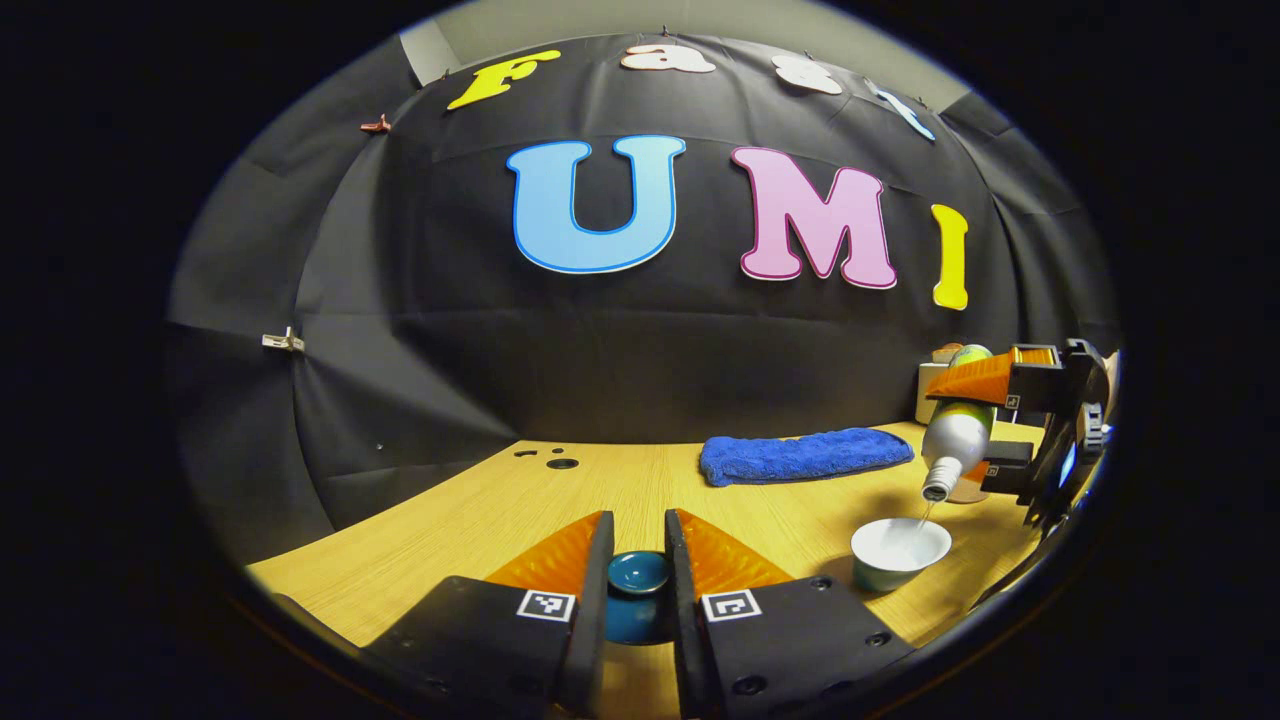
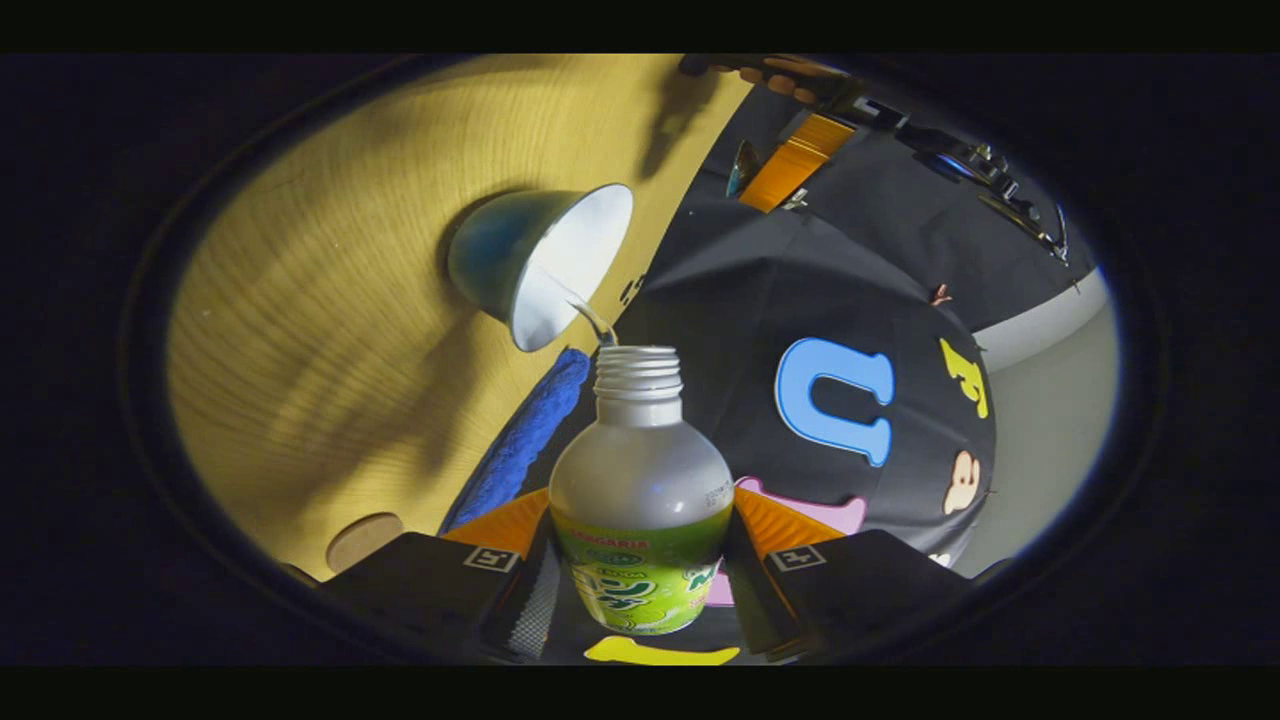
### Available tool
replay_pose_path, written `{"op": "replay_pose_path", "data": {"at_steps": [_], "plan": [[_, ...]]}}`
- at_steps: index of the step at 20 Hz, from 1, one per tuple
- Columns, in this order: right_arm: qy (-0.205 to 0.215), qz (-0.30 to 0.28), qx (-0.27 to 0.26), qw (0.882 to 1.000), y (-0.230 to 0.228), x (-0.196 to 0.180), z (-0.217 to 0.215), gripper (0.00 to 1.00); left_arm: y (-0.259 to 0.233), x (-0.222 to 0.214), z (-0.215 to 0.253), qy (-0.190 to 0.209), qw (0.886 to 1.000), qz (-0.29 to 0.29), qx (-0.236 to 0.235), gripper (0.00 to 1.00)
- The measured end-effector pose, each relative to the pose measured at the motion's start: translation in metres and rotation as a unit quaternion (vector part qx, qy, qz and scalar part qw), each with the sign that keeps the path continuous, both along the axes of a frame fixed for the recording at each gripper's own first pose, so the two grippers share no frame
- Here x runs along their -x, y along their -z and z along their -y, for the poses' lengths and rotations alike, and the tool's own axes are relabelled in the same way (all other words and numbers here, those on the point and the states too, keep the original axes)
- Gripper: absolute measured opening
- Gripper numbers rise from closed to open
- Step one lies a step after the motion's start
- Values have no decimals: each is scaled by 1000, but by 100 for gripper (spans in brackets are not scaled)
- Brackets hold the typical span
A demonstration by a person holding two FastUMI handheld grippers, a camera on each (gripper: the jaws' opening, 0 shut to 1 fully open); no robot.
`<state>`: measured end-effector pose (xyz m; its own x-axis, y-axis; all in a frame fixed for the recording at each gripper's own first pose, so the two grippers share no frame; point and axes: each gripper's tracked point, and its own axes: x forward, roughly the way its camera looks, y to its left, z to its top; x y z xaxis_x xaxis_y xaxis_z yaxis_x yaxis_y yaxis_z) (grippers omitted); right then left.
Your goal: Open the teacup lid with one hand, grasp the water bottle and pour water into the teacup with the other hand; after pouring, place the water bottle on the coaster and then close the teacup lid.
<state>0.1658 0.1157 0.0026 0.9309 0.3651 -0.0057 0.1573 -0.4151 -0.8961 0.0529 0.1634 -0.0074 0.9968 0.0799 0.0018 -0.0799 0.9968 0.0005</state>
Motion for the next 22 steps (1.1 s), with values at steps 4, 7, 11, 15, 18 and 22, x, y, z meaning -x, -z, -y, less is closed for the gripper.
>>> {"op": "replay_pose_path", "data": {"at_steps": [4, 7, 11, 15, 18, 22], "plan": [[-7, 5, 20, 1000, -5, 2, -3, 75, 0, 0, 0, 0, 1000, 0, 0, 34], [-4, 10, 25, 1000, -9, 0, -1, 75, 0, 0, 0, 0, 1000, 0, 0, 32], [-8, 21, 35, 999, -16, 2, -2, 75, 0, 0, 0, 0, 1000, 0, 0, 32], [-18, 22, 51, 998, -15, 6, -10, 75, 0, 0, 0, 0, 1000, 0, 0, 32], [-21, 23, 54, 998, -14, 6, -13, 75, 1, 0, 0, 0, 1000, 0, 0, 34], [-29, 30, 75, 996, -15, 6, -16, 75, 1, 0, 0, 0, 1000, 0, 0, 32]]}}
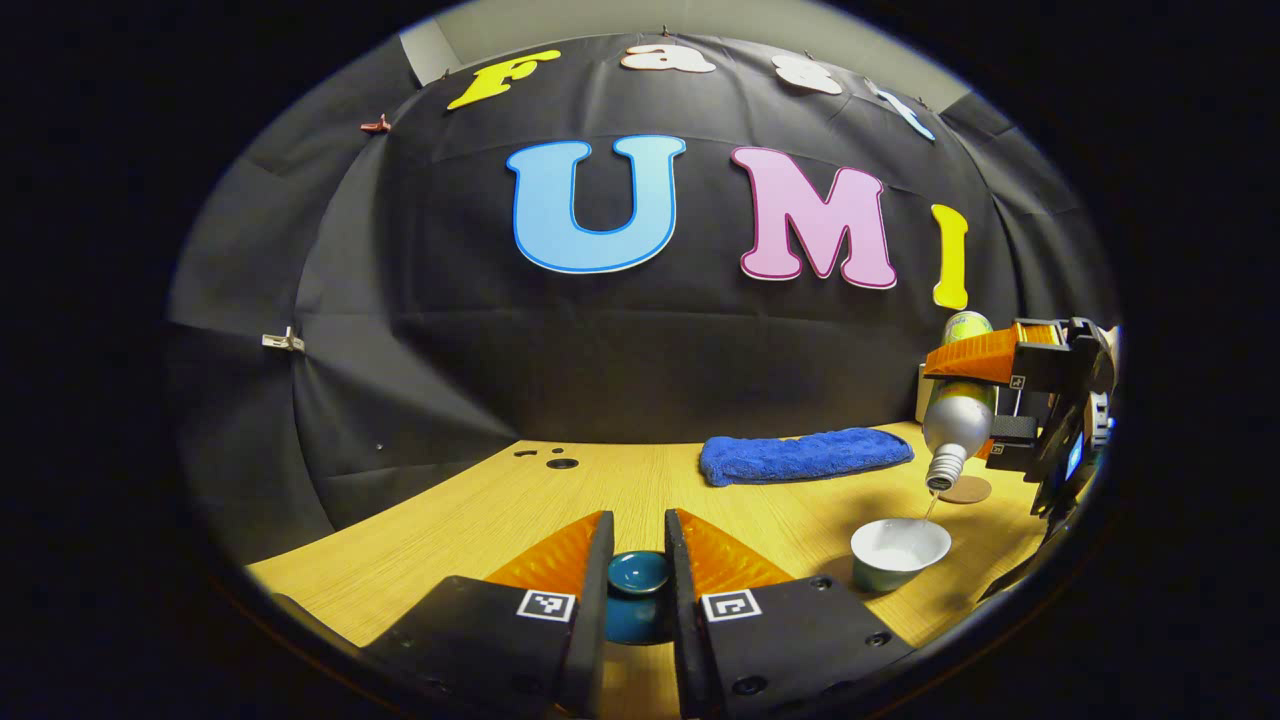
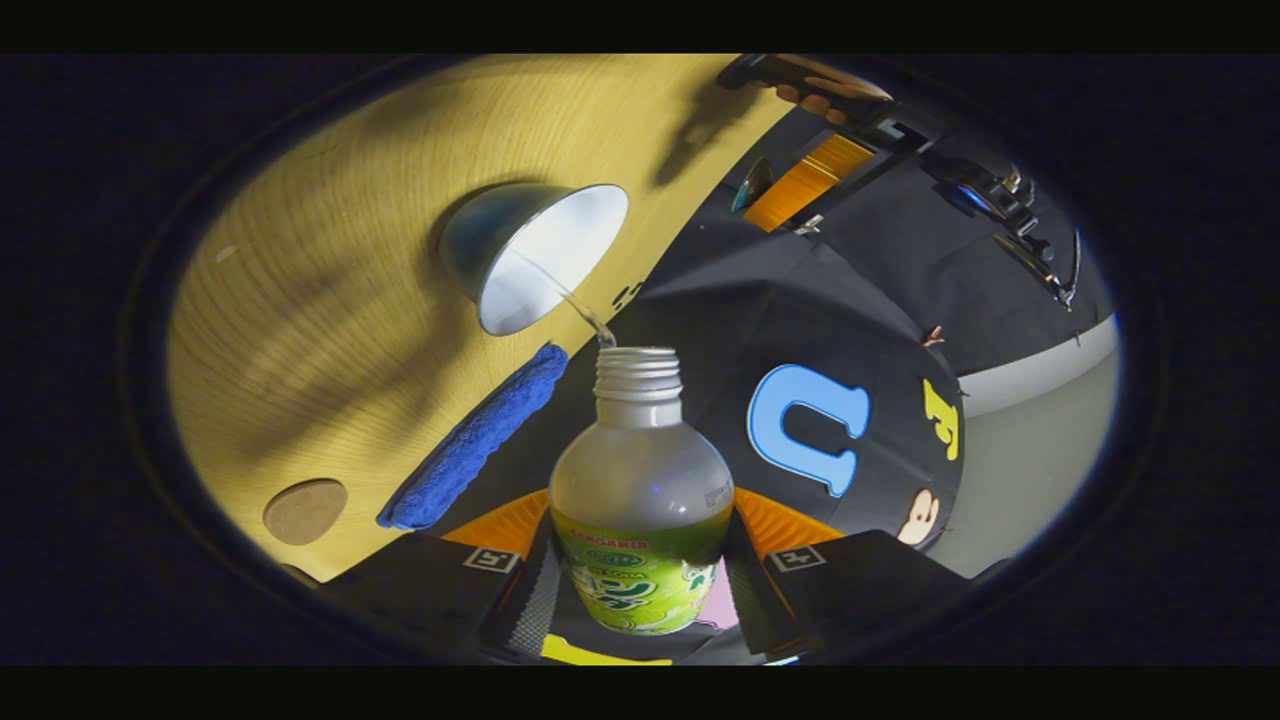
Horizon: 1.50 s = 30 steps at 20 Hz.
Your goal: Open the teacup lid with one hand, grasp the water bottle and pour water into the teacup with the other hand; after pouring, place the water bottle on the coaster and then close the teacup lid.
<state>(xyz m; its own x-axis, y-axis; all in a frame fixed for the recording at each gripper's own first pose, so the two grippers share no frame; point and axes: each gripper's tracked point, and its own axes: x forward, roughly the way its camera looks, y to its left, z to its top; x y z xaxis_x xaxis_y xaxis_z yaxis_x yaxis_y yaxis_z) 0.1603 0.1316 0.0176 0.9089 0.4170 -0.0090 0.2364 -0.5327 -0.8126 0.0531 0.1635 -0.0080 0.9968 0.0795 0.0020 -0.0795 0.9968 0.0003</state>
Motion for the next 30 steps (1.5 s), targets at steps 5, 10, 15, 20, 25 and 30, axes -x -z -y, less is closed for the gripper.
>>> {"op": "replay_pose_path", "data": {"at_steps": [5, 10, 15, 20, 25, 30], "plan": [[-6, 7, 10, 1000, -4, 1, -3, 74, 0, 0, 3, 6, 1000, 1, 0, 30], [-13, 10, 23, 1000, 0, 4, -6, 75, 0, 0, 3, 6, 1000, 0, 0, 32], [-18, 11, 25, 999, 1, 6, -8, 75, -1, 0, 3, 6, 1000, 0, 0, 32], [-19, 12, 31, 999, 2, 5, -10, 75, -1, 0, 3, 6, 1000, 0, 0, 30], [-23, 11, 25, 999, 2, 9, -10, 75, -1, 0, 3, 6, 1000, 0, 0, 32], [-13, 18, 22, 1000, -5, 5, -5, 75, 0, 1, 3, 6, 1000, 0, 0, 32]]}}
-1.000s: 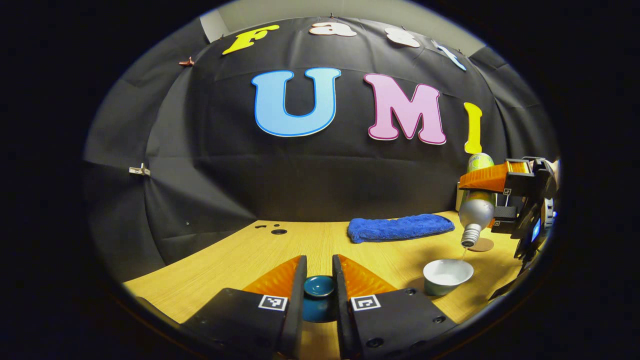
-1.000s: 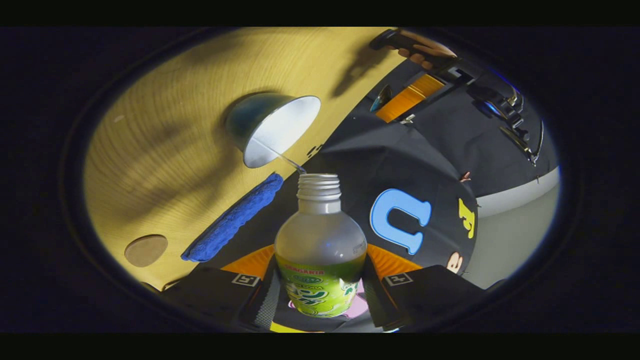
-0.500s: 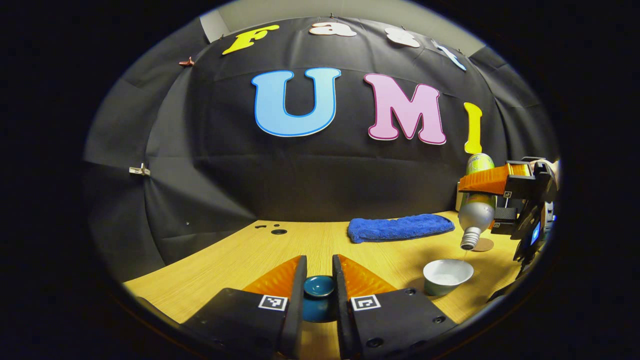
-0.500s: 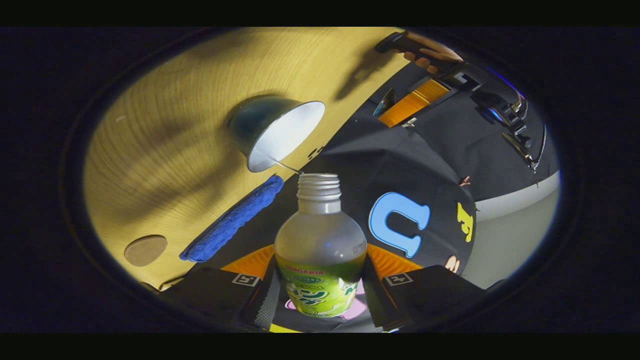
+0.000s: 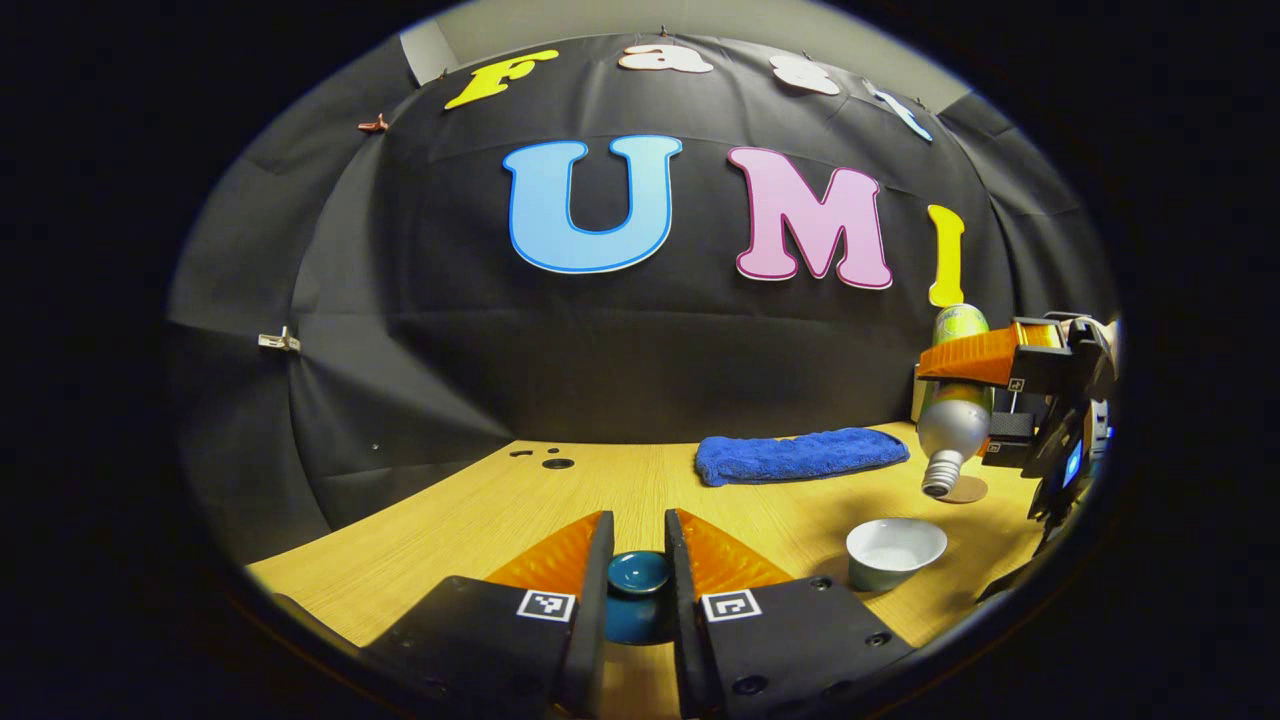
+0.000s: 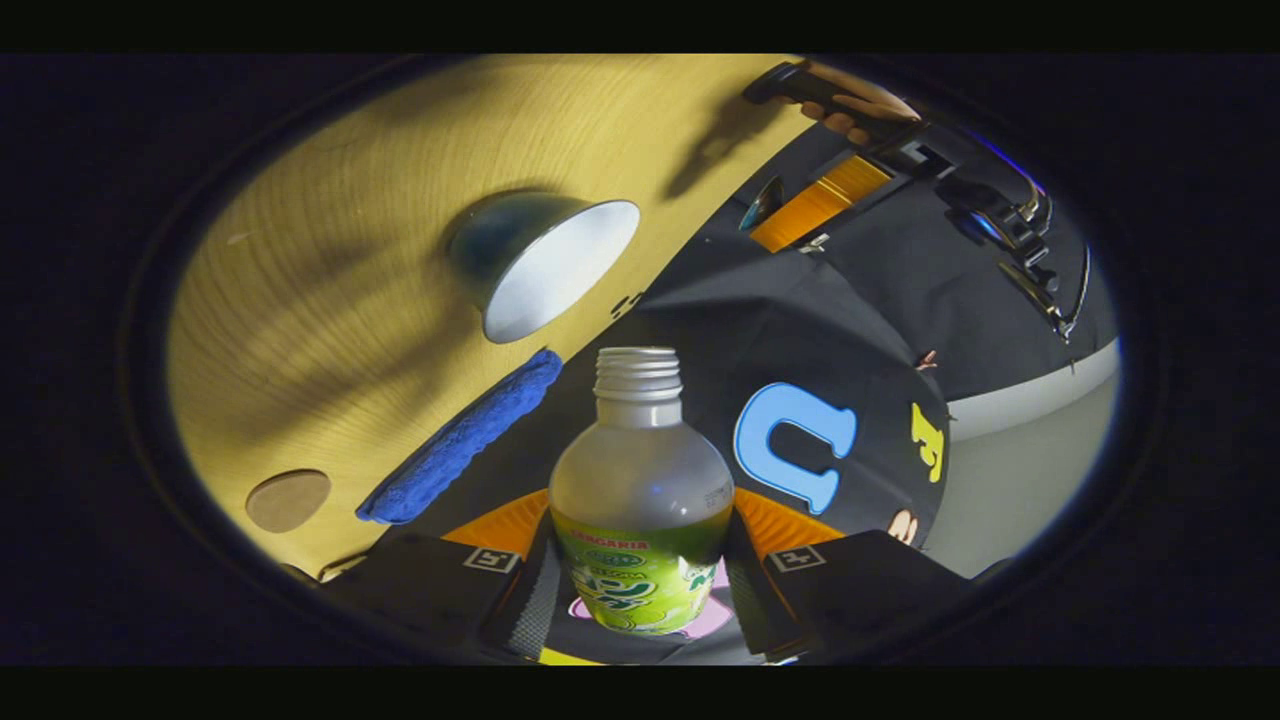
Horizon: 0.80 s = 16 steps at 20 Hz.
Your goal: Open the teacup lid with one hand, grasp the water bottle and pour water into the teacup with the other hand; after pouring, place the water bottle on the coaster and then close the teacup lid.
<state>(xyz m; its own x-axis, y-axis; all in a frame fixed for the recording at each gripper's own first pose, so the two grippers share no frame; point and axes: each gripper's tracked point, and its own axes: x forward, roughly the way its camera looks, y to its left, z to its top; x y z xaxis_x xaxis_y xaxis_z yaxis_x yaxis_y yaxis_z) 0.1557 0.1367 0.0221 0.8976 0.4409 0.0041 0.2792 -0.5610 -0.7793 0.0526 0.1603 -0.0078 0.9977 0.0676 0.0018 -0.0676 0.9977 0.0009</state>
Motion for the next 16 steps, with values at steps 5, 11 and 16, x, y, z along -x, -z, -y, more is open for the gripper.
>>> {"op": "replay_pose_path", "data": {"at_steps": [5, 11, 16], "plan": [[42, -18, -110, 993, -14, 3, 23, 75, 0, 0, -1, 0, 1000, 0, 0, 32], [94, -80, -323, 938, -21, 10, 51, 77, -1, 1, -1, -4, 1000, 0, 0, 32], [147, -171, -522, 823, -13, 10, 89, 74, 0, 2, 1, -4, 1000, 0, 0, 34]]}}
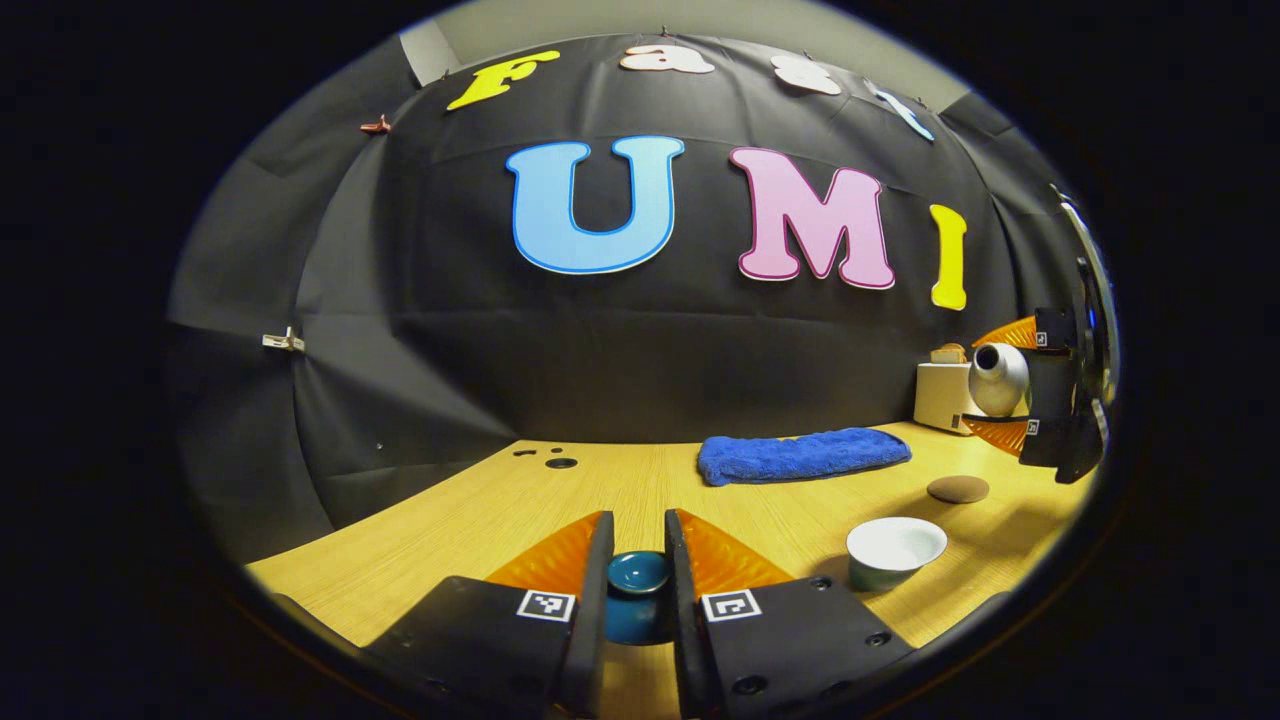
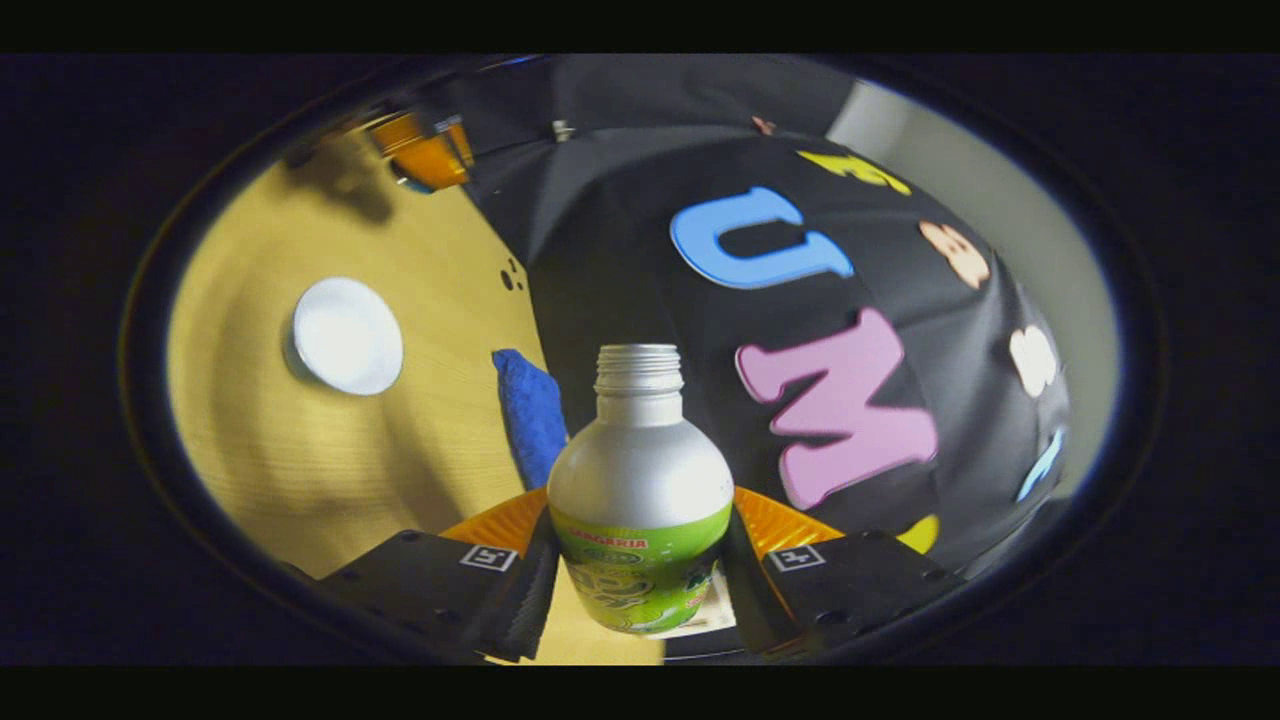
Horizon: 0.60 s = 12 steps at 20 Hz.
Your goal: Open the teacup lid with one hand, grasp the water bottle and pour water into the teacup with the other hand; after pouring, place the water bottle on the coaster and then close the teacup lid.
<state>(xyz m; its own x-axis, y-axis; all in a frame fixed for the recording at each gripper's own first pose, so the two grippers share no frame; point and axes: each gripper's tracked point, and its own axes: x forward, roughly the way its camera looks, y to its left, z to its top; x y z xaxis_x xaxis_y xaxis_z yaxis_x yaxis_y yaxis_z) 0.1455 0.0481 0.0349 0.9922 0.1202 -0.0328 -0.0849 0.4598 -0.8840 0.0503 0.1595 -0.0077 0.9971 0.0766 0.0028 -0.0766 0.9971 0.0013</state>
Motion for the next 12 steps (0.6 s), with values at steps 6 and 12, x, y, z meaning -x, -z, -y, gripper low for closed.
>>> {"op": "replay_pose_path", "data": {"at_steps": [6, 12], "plan": [[38, -65, -257, 963, 2, 5, 45, 75, 0, 0, -2, -3, 1000, 0, 0, 32], [3, -95, -499, 861, 2, -6, 70, 75, 1, 0, -1, -3, 1000, 1, 0, 32]]}}
